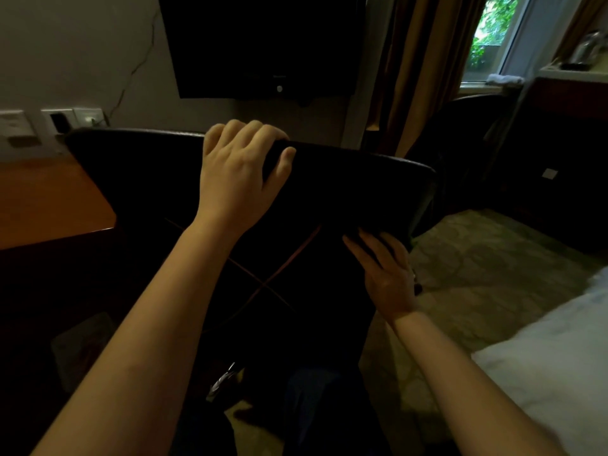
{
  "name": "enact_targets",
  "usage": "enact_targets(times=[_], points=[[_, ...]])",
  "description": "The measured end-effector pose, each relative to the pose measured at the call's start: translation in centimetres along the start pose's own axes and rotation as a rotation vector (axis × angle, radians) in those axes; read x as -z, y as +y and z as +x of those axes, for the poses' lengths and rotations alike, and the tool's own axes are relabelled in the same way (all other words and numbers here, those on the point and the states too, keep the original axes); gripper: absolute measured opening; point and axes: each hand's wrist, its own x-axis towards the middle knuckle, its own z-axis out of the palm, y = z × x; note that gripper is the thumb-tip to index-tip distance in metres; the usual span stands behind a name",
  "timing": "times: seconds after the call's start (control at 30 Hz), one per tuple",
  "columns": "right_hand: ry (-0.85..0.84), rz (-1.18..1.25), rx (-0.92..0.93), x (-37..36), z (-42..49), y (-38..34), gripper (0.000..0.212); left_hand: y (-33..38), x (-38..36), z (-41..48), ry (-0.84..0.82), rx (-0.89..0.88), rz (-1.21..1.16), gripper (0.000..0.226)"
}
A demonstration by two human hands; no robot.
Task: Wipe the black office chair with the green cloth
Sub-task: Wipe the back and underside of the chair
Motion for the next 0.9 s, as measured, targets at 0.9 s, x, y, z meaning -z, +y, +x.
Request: enact_targets(times=[0.9], points=[[0.276,0.160,-0.044,4.9,7.4,2.7,0.036,-0.2,0.2,-0.1,0.009,-0.050,-0.041,0.029]])
